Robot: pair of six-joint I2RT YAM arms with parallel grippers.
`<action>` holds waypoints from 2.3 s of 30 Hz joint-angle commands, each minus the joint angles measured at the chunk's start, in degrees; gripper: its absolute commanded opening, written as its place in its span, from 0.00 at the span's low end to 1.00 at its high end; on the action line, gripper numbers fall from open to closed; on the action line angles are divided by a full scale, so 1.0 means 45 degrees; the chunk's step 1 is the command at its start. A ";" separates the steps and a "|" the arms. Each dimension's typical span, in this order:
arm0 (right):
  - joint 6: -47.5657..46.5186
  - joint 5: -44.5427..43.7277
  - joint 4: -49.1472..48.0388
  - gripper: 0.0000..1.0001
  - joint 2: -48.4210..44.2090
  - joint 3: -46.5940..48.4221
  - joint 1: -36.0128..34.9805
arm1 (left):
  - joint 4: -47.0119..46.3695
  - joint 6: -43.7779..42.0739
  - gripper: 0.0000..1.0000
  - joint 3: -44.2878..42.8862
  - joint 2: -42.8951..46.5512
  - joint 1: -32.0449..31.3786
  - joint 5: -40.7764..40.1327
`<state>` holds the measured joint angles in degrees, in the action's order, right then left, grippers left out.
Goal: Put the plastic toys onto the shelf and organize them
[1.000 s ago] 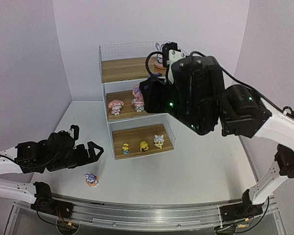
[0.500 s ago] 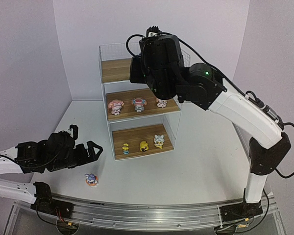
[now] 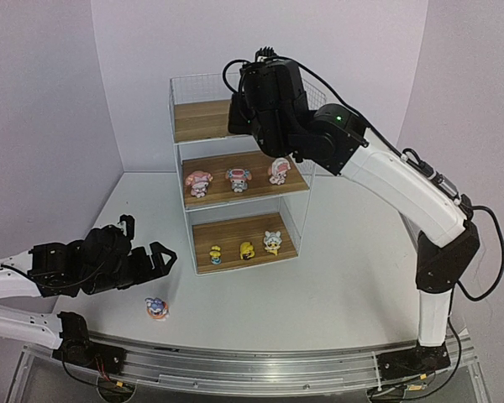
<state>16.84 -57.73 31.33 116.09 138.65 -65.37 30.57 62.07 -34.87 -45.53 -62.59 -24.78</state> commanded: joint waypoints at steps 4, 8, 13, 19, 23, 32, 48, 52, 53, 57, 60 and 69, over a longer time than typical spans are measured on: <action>0.0739 0.0652 -0.0342 0.00 0.0117 0.0537 0.0071 | -0.0266 0.0287 1.00 0.0086 -0.0098 -0.0037 -0.0294; 0.1059 0.1000 -0.0342 0.06 0.0155 0.0528 0.0067 | -0.0307 0.0307 1.00 0.0057 -0.0145 -0.0036 -0.0275; 0.1014 0.0988 -0.0342 0.16 0.0257 0.0531 0.0075 | -0.0342 0.0343 1.00 0.0049 -0.0194 -0.0037 -0.0237; 0.1193 0.0874 -0.0342 0.27 0.0120 0.0203 0.0124 | -0.0410 0.0385 1.00 0.0051 -0.0261 -0.0037 -0.0180; 0.1145 0.1076 -0.0328 0.36 0.0101 0.0070 0.0214 | -0.0425 0.0370 1.00 0.0015 -0.0302 -0.0042 -0.0151; 0.1389 0.1049 -0.0322 0.43 -0.0240 -0.0475 0.0247 | -0.0550 0.0256 1.00 -0.0056 -0.0330 -0.0037 -0.0137; 0.1519 0.1193 -0.0303 0.54 -0.0840 -0.1029 0.0244 | -0.0660 0.0132 1.00 -0.0197 -0.0426 -0.0040 -0.0059; 0.1508 0.1428 -0.0302 0.61 -0.1319 -0.1451 0.0229 | -0.0618 0.0085 1.00 -0.0284 -0.0444 -0.0036 -0.0069; 0.1527 0.1504 -0.0302 0.63 -0.1478 -0.1597 0.0233 | -0.0528 0.0075 1.00 -0.0349 -0.0450 -0.0041 -0.0086; 0.1392 0.1989 -0.0302 0.70 -0.2234 -0.2189 0.0239 | -0.0053 0.0054 1.00 -0.0693 -0.0414 -0.0037 -0.0210; 0.1456 0.2566 -0.0302 0.83 -0.3015 -0.2873 0.0225 | 0.0546 0.0059 1.00 -0.1040 -0.0357 -0.0035 -0.0269; 0.1186 0.5430 -0.0292 0.90 -0.5197 -0.4633 0.0224 | 0.3234 0.1192 1.00 -0.1859 -0.1011 -0.0037 0.0210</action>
<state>23.23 -40.80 30.93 97.67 119.85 -64.29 37.64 64.18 -40.33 -48.12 -62.59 -24.63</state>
